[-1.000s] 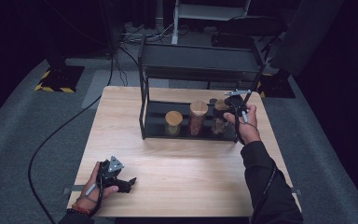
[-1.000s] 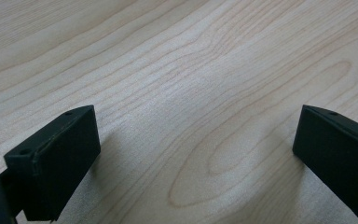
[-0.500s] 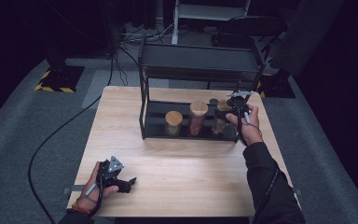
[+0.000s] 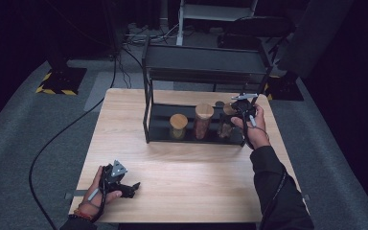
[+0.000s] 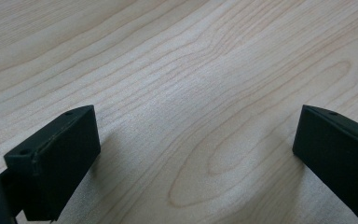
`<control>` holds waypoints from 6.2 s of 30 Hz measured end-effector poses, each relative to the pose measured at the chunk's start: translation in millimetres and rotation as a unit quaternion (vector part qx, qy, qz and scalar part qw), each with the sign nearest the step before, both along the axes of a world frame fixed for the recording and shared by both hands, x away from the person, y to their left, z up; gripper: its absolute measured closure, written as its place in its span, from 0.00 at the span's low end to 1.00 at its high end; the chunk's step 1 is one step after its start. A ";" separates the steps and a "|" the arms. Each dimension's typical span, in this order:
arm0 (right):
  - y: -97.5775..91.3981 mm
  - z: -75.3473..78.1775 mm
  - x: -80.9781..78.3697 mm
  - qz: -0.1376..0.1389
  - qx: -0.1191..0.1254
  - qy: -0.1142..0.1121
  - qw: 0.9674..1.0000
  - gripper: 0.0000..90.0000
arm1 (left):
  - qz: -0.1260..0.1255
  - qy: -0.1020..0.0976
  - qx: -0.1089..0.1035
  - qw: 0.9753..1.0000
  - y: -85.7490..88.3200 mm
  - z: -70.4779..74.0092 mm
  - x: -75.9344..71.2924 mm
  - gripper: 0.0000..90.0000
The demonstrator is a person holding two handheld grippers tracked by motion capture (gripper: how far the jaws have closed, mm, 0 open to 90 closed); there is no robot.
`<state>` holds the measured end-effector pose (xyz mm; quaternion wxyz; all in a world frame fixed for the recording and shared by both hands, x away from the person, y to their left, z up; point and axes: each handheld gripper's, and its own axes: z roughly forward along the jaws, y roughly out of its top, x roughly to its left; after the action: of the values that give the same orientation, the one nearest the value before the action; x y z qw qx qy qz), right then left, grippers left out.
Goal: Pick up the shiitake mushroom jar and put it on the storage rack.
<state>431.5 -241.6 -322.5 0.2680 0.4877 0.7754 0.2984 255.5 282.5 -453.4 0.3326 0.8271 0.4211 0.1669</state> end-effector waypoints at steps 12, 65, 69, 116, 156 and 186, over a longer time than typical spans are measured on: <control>-4.1 -0.4 -4.0 0.006 0.009 -0.006 1.000 0.04 | 0.000 0.000 0.000 1.000 0.0 0.0 0.0 0.00; -28.4 -23.5 -112.9 0.086 -0.040 -0.125 0.988 0.03 | 0.000 0.000 0.000 1.000 0.0 0.0 0.0 0.00; -30.7 -29.4 -117.3 0.093 -0.042 -0.130 0.986 0.03 | 0.000 0.000 0.000 1.000 0.0 0.0 0.0 0.00; -46.6 -102.8 -148.2 0.152 -0.088 -0.087 0.981 0.03 | 0.000 0.000 0.000 1.000 -0.1 0.0 -0.1 0.00; -104.9 -127.9 -169.9 0.123 -0.035 -0.017 0.992 0.02 | 0.000 0.000 0.000 1.000 0.0 -0.1 0.0 0.00; -144.0 -132.1 -165.6 0.104 0.046 0.034 0.993 0.00 | 0.000 0.000 0.000 1.000 0.0 0.0 0.1 0.00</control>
<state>266.0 -385.6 -454.6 0.1864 0.4260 0.8158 0.3438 255.5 282.6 -453.4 0.3327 0.8271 0.4212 0.1667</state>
